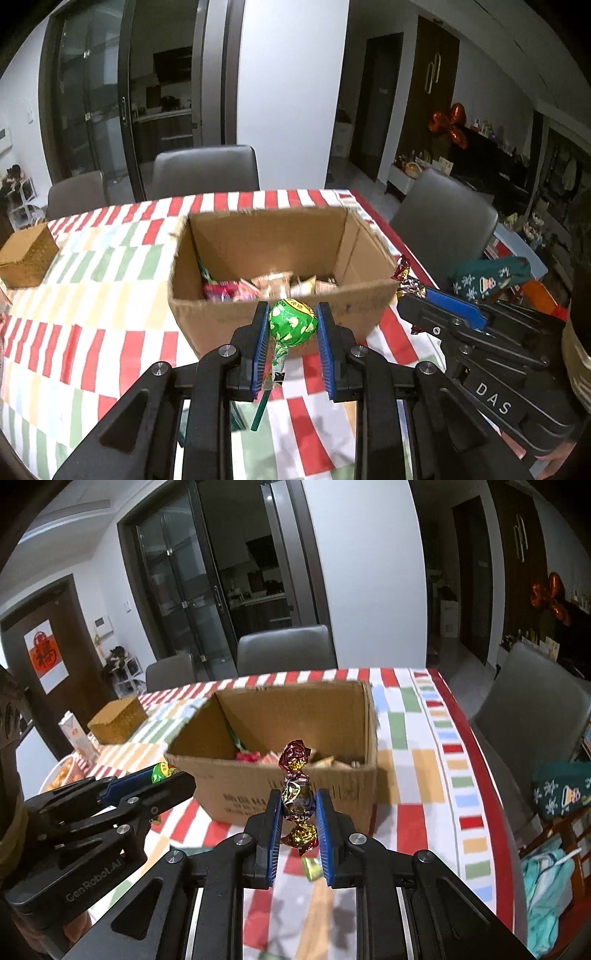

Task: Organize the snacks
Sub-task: 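Carry the gold candies and green lollipop over the box and open both tools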

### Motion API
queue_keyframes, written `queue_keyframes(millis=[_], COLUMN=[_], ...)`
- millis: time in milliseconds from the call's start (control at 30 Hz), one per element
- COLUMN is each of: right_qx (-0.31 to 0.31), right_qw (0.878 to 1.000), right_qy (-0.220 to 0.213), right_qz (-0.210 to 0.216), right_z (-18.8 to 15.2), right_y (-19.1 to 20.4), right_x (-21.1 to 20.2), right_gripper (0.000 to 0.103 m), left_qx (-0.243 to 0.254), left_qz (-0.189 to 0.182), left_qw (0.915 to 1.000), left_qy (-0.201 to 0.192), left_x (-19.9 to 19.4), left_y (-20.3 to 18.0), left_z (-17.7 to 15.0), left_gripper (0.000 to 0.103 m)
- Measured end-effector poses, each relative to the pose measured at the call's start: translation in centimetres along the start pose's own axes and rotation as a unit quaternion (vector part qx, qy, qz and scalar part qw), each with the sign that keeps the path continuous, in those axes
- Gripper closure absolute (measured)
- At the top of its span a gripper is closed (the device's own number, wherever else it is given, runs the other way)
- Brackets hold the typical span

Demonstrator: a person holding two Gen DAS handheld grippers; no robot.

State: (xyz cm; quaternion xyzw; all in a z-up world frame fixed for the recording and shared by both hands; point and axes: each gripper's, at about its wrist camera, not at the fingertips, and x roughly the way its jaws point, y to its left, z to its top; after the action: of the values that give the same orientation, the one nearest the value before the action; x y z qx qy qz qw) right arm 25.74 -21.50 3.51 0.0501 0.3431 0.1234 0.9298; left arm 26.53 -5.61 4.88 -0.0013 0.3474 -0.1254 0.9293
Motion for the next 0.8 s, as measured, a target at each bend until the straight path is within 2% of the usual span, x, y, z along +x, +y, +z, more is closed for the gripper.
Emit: queue_keyframes(millis=[333,800], right_qx=[-0.009,-0.023], right_qw=[1.0,0.999], right_qy=[-0.013,0.001], right_qz=[0.0,-0.025], right_z=[4.5,7.6], right_y=[0.9,0.5], right_x=[0.7,3.7], right_gripper=[0.084,0.084], left_qx=[-0.001,0.008], left_qz=[0.014,0.034], left_qw=[0.9996,0.9994], left_qy=[-0.023,-0.002], left_x=[-0.3,4.2], left_y=[1.5,2.9], left_z=[4.7,7.6], left_gripper=[0.078,0.078])
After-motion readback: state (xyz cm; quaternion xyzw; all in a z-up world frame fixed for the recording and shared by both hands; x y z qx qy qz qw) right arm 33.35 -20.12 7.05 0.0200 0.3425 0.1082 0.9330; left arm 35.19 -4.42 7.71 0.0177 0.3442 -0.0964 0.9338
